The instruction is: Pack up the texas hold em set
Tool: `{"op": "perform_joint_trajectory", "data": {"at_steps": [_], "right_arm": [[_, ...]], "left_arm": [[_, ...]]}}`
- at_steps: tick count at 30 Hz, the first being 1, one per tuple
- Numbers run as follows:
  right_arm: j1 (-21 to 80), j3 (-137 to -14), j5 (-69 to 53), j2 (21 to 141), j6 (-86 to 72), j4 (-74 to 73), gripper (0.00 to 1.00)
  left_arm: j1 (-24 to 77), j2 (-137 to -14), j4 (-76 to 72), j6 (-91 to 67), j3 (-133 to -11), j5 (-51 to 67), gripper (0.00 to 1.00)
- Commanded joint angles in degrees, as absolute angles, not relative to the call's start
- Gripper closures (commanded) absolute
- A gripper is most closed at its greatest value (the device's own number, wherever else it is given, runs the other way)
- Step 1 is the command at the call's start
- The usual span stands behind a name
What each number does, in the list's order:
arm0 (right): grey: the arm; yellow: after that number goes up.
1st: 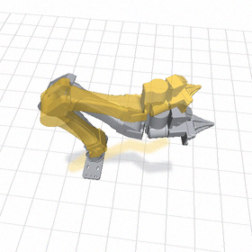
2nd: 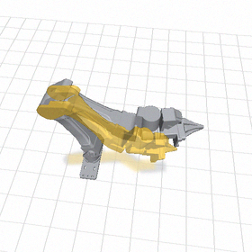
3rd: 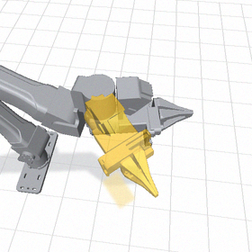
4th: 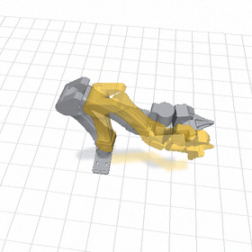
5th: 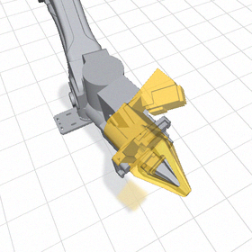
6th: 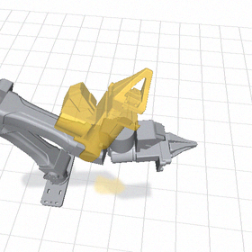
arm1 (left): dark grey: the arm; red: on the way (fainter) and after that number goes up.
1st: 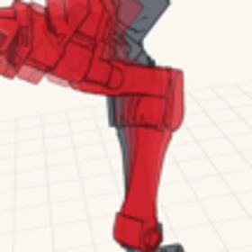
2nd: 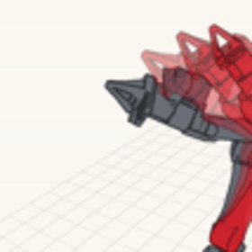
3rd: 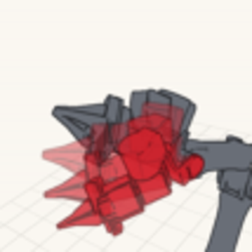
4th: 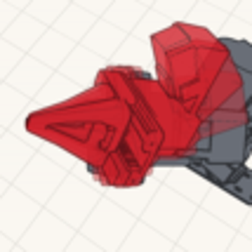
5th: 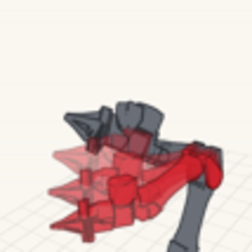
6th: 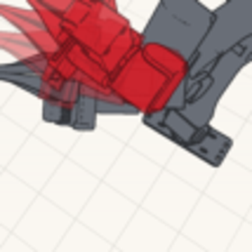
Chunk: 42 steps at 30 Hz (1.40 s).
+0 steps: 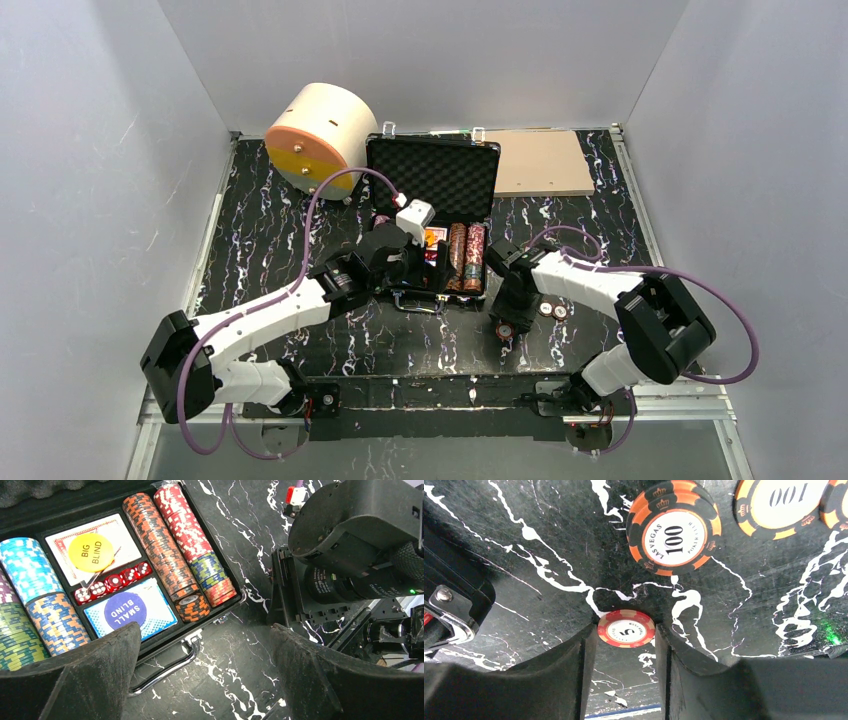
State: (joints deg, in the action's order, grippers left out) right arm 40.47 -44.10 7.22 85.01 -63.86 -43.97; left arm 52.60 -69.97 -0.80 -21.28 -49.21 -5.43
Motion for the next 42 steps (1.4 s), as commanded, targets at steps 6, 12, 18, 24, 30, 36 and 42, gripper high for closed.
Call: {"op": "perform_joint_trajectory", "data": {"at_steps": [6, 12, 18, 24, 30, 36, 42], "right_arm": [[41.27, -42.72, 7.29, 88.53, -65.06, -43.37, 0.6], [41.23, -46.49, 8.39, 82.63, -66.86, -46.96, 0.61], [40.86, -49.25, 8.1, 76.73, -69.51, -48.93, 0.6], [37.66, -51.59, 5.38, 71.37, -71.46, -48.02, 0.59], [33.16, -53.26, -0.94, 67.79, -73.3, -44.51, 0.58], [31.61, -53.7, -5.89, 65.8, -75.7, -41.59, 0.58], [30.98, -53.48, -8.78, 64.06, -77.39, -40.06, 0.58]], "left_arm": [[52.56, -68.04, -3.55, -23.29, -45.69, -3.12, 0.02], [52.56, -67.98, -8.1, -25.07, -40.75, 2.05, 0.02], [52.56, -70.15, -17.31, -30.34, -36.66, 7.22, 0.02], [52.56, -73.87, -21.51, -33.65, -38.92, 12.85, 0.02], [52.56, -77.29, -25.69, -36.63, -41.73, 16.72, 0.08], [52.61, -81.66, -28.45, -39.87, -44.82, 19.97, 0.27], [52.49, -85.99, -26.51, -46.9, -50.01, 20.04, 0.46]]}}
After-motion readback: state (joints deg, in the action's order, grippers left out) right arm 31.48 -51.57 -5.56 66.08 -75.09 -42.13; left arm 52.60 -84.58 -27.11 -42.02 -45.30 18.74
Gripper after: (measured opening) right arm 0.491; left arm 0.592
